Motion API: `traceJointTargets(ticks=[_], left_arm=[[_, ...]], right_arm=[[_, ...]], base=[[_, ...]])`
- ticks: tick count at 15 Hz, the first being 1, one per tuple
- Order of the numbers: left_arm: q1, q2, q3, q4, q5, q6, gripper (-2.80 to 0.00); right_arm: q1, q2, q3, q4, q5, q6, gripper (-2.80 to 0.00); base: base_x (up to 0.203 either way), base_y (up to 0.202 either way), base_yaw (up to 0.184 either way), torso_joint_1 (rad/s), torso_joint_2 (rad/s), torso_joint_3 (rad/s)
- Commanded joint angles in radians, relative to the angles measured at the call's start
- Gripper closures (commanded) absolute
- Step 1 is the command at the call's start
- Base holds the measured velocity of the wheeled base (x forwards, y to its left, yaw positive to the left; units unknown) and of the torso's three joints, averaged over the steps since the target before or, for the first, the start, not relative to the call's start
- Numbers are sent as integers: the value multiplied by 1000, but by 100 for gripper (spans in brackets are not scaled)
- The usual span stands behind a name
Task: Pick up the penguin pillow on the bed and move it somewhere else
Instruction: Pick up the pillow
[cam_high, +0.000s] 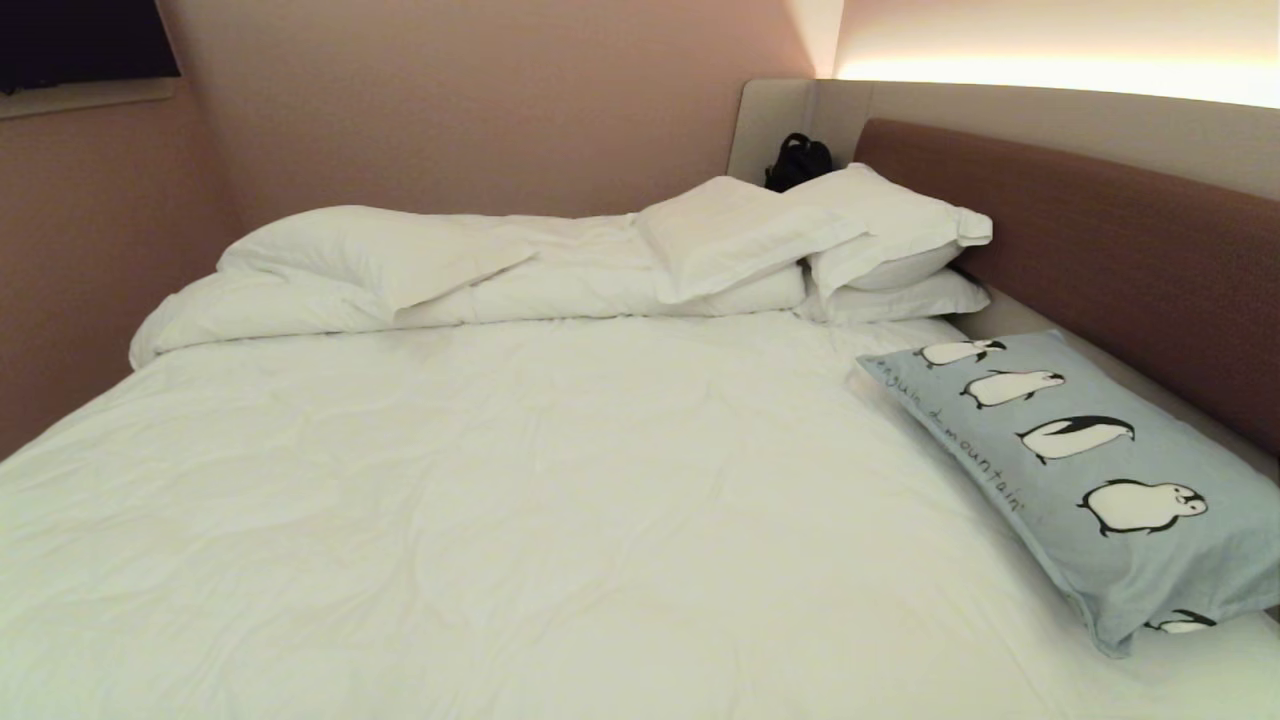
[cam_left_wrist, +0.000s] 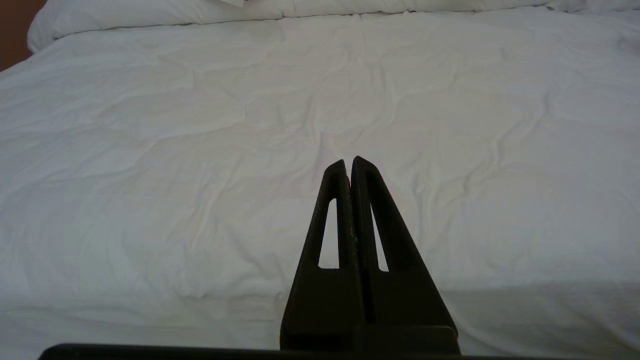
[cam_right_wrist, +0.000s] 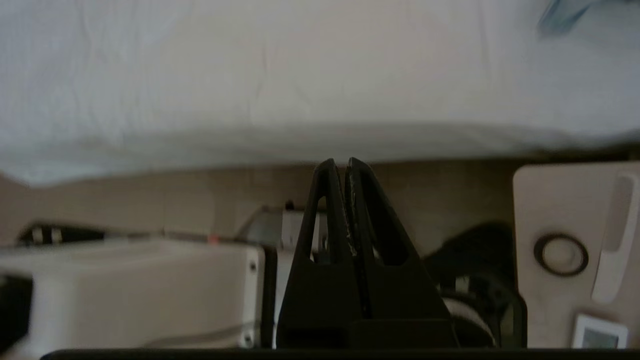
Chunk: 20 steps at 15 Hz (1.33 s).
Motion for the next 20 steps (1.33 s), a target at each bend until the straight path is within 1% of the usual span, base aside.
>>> traceJointTargets(ticks=[1, 4, 9, 10, 12, 13, 17, 19, 20], left_arm=[[0, 0, 0, 0, 0, -1, 0], [0, 0, 0, 0, 0, -1, 0], [0, 0, 0, 0, 0, -1, 0], [0, 0, 0, 0, 0, -1, 0], [0, 0, 0, 0, 0, -1, 0], [0, 0, 0, 0, 0, -1, 0], [0, 0, 0, 0, 0, -1, 0], [0, 0, 0, 0, 0, -1, 0], [0, 0, 0, 0, 0, -1, 0]], right_arm=[[4, -62, 36, 239, 112, -92, 0], [4, -158, 77, 183, 156, -93, 0], [4, -305, 127, 74, 166, -86, 0], [3, -334, 138, 42, 164, -78, 0], [1, -380, 146, -17, 154, -30, 0], [-2, -397, 146, -35, 137, -14, 0], [-12, -467, 159, -72, -14, -11, 0], [-42, -511, 171, -86, -108, -18, 0], [-66, -516, 177, -88, -141, -22, 0]], base=[[0, 0, 0, 0, 0, 0], [0, 0, 0, 0, 0, 0], [0, 0, 0, 0, 0, 0], [0, 0, 0, 0, 0, 0], [0, 0, 0, 0, 0, 0], [0, 0, 0, 44, 2, -2], [0, 0, 0, 0, 0, 0], [0, 0, 0, 0, 0, 0], [0, 0, 0, 33, 2, 7]])
